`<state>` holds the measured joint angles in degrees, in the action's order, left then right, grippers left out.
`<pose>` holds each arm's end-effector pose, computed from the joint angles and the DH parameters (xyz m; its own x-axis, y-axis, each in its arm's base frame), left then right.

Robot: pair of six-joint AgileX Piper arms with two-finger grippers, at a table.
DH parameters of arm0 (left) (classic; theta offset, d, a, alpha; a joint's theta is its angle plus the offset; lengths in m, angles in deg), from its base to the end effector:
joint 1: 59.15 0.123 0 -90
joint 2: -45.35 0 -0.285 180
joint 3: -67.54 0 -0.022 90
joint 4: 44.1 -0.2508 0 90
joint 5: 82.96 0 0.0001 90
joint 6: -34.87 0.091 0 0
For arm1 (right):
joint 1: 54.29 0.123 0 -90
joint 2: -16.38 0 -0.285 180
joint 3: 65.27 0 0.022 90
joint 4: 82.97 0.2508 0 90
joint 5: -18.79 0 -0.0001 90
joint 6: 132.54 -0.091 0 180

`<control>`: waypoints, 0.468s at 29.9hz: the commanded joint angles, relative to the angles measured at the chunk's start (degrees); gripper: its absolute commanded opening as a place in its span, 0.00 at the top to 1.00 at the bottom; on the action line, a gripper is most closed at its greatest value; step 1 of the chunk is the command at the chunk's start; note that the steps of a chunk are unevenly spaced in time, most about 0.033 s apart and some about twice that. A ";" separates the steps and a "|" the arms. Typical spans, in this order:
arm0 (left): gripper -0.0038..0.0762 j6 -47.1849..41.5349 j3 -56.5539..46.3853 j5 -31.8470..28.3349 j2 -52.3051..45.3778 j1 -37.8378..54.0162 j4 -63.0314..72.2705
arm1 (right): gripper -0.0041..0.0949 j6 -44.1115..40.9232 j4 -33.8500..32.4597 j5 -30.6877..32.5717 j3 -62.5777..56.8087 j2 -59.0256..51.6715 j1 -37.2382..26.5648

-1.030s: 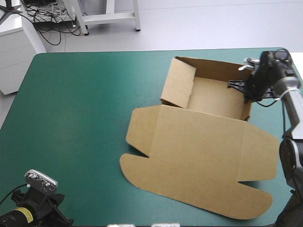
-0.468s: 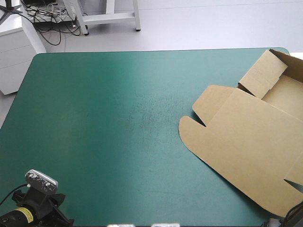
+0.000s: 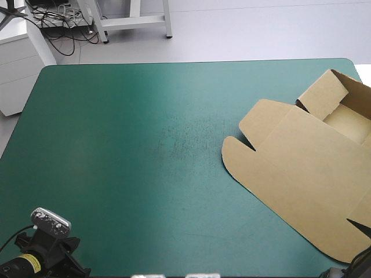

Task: Fold the box

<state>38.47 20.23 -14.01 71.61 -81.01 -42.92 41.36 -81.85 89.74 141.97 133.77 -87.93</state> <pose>0.0309 -0.0143 0.2689 -0.7141 0.3462 -0.6085 0.4233 0.9058 0.0185 0.3434 -0.2265 0.3113 -0.7208 0.6149 -0.3199 0.6341 0.7714 0.0538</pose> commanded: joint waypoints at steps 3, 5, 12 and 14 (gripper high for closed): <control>0.96 -0.35 1.27 -2.54 0.73 -0.06 0.37 | 0.47 0.55 1.42 0.91 1.45 -8.03 -0.27; 0.96 -0.35 1.27 -2.54 0.73 -0.06 0.37 | 0.47 1.47 3.03 0.91 0.33 -10.75 -0.27; 0.96 -0.67 1.27 -2.54 0.73 -0.06 0.37 | 0.67 6.09 5.40 0.91 -7.03 -22.08 0.26; 0.96 -0.95 1.27 -2.67 0.73 -0.06 0.25 | 0.88 7.68 6.69 0.91 -10.39 -26.69 0.40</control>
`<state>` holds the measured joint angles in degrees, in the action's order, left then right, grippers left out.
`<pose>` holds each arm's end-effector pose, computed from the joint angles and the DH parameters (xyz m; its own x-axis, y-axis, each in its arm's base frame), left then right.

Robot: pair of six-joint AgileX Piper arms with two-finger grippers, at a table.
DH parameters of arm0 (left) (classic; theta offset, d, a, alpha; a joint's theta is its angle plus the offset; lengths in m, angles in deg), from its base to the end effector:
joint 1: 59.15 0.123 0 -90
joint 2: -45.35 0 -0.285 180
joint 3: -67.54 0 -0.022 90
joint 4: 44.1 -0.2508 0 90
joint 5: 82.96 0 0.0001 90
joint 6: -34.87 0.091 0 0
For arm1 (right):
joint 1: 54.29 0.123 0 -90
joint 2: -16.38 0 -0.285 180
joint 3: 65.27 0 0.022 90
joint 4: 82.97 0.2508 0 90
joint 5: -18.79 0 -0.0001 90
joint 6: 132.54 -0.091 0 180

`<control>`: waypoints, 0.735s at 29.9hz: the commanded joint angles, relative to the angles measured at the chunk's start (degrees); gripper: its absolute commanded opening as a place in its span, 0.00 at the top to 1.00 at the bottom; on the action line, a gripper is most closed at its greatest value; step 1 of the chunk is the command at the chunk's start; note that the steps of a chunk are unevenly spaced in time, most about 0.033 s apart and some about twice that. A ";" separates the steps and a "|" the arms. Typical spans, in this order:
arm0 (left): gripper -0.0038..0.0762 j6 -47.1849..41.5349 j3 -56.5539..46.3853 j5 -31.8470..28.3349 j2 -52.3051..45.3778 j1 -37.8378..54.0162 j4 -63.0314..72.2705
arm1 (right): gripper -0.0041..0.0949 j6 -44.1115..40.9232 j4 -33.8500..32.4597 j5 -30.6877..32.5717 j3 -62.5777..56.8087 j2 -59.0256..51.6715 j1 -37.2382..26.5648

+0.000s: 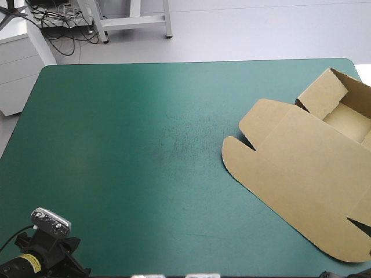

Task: Fold the box

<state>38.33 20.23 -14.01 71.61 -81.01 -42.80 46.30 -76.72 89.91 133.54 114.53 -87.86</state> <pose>0.0309 -0.0145 0.2689 -0.7154 0.3433 -0.6086 0.4221 0.9064 0.0150 0.2781 -0.1733 0.3944 -0.6948 0.5275 -0.4889 0.5471 0.8289 0.1169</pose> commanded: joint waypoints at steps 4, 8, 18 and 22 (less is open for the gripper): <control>0.96 -1.30 1.13 -4.30 0.73 -0.06 0.03 | 0.96 3.37 1.78 0.63 -9.00 -17.01 3.39; 0.96 -3.46 1.13 -8.24 0.73 -0.06 0.03 | 0.96 5.04 1.78 -0.59 -16.94 -27.62 11.70; 0.96 0.72 1.03 -16.25 0.73 -0.06 0.03 | 0.96 6.49 2.83 -1.81 -40.39 -59.17 25.26; 0.96 0.72 1.03 -17.02 0.73 -0.06 0.53 | 0.96 7.50 2.83 -3.59 -47.85 -71.17 25.26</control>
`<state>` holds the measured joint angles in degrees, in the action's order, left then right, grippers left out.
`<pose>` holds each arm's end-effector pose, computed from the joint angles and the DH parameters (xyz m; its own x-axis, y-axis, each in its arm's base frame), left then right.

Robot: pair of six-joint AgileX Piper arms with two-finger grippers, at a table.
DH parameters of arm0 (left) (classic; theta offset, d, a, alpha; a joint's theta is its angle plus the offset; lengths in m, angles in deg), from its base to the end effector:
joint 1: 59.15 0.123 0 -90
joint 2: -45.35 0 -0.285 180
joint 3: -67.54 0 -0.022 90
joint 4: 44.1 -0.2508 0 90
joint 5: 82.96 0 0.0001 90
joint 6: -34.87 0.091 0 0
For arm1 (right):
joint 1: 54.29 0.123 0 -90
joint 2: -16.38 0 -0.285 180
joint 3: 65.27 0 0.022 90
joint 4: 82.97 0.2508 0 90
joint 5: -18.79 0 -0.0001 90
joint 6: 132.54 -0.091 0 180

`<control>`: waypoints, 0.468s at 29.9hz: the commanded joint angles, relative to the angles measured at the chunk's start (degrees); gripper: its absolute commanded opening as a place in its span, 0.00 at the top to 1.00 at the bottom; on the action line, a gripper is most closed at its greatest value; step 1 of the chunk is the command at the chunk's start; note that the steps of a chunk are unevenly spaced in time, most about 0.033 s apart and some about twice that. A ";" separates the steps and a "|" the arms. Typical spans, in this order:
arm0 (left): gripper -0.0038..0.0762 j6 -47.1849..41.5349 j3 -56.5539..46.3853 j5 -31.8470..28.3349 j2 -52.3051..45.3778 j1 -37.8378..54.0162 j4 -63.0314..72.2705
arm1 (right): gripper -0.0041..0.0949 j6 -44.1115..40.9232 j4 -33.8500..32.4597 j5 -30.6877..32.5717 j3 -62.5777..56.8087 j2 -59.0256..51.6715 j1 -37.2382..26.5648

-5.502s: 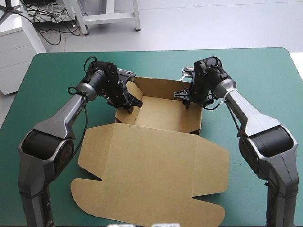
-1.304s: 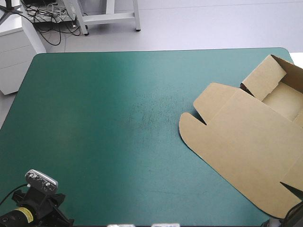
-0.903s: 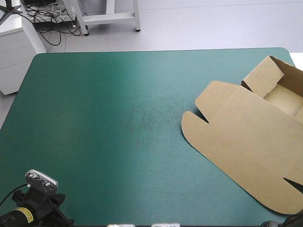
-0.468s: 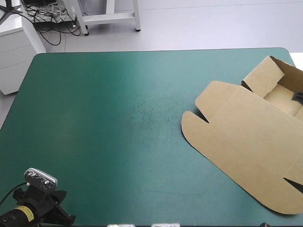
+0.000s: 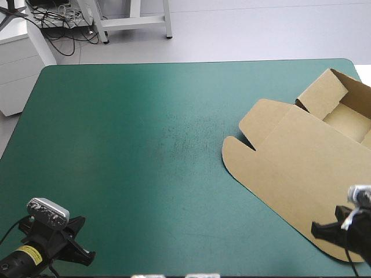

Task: Fold the box

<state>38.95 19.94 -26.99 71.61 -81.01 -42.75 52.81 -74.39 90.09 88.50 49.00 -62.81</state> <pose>0.0448 -0.0199 0.2816 -0.5710 0.2915 -0.7675 0.4200 0.9070 0.0321 0.0338 0.0080 0.3673 -0.6362 0.0502 -0.7699 0.0109 0.9984 0.0561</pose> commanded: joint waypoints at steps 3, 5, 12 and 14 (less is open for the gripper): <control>0.96 2.38 0.31 -4.18 0.73 -0.06 1.39 | 0.96 0.75 0.63 -3.20 -7.55 -12.22 0.21; 0.96 3.07 0.17 -5.03 0.63 -0.06 1.87 | 0.96 0.32 0.76 -2.59 -10.12 -14.77 0.21; 0.96 3.07 0.17 -4.78 -1.35 -0.06 2.34 | 0.96 0.44 1.14 -4.30 -14.55 -16.55 0.21; 0.96 3.07 0.17 -4.78 -1.48 -0.06 2.34 | 0.96 0.44 1.14 -4.99 -15.85 -16.55 0.21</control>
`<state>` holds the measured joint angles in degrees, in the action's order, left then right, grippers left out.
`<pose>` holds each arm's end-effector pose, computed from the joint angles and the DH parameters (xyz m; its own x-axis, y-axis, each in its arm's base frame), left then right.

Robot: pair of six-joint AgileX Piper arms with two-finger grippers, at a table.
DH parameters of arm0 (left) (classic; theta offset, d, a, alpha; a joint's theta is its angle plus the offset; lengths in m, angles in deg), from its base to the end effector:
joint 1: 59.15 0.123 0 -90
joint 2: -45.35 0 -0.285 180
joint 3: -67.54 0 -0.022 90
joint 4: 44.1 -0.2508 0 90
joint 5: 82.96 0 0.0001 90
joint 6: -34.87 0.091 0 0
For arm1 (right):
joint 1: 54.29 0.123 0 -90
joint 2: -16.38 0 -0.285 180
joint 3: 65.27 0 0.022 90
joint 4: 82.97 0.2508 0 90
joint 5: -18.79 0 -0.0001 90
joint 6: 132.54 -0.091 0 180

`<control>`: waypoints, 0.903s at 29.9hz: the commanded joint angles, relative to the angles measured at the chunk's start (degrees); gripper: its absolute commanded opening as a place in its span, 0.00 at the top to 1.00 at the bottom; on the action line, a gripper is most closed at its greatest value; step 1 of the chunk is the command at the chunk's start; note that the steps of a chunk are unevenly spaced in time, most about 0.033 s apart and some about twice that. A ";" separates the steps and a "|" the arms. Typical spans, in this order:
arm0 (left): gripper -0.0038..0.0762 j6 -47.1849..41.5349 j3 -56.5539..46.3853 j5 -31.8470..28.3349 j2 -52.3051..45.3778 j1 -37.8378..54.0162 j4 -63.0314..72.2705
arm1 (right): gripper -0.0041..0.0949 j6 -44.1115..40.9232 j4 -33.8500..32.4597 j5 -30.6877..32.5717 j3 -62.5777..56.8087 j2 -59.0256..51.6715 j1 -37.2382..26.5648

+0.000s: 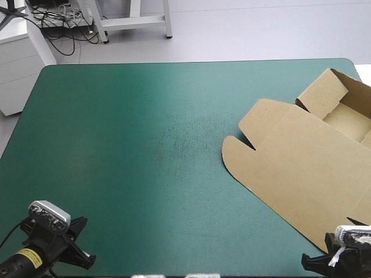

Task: Fold the box

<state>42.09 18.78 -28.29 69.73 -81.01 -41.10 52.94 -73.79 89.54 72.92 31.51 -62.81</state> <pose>0.0411 -0.0207 0.2787 -0.5273 0.3144 -0.7893 0.4558 0.8887 0.0495 -0.0035 0.0144 0.2978 -0.6021 0.0478 -0.7970 0.0027 0.9983 0.0579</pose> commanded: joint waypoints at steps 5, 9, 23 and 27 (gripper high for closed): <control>0.96 -0.06 1.32 -3.47 0.41 -0.06 0.69 | 0.96 2.80 0.54 -5.15 -3.51 0.95 0.21; 0.96 -0.06 1.32 -3.47 0.41 -0.06 0.69 | 0.96 3.18 0.54 -5.45 -4.31 0.95 0.21; 0.96 -0.06 1.32 -3.58 0.41 -0.06 0.69 | 0.96 3.18 0.54 -5.69 -4.42 0.95 0.21; 0.96 -0.06 1.32 -3.74 0.41 -0.06 0.69 | 0.96 3.18 0.54 -5.69 -4.42 0.95 0.21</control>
<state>42.13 18.72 -28.29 69.43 -81.01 -41.05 55.52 -73.75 87.20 67.16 31.52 -62.81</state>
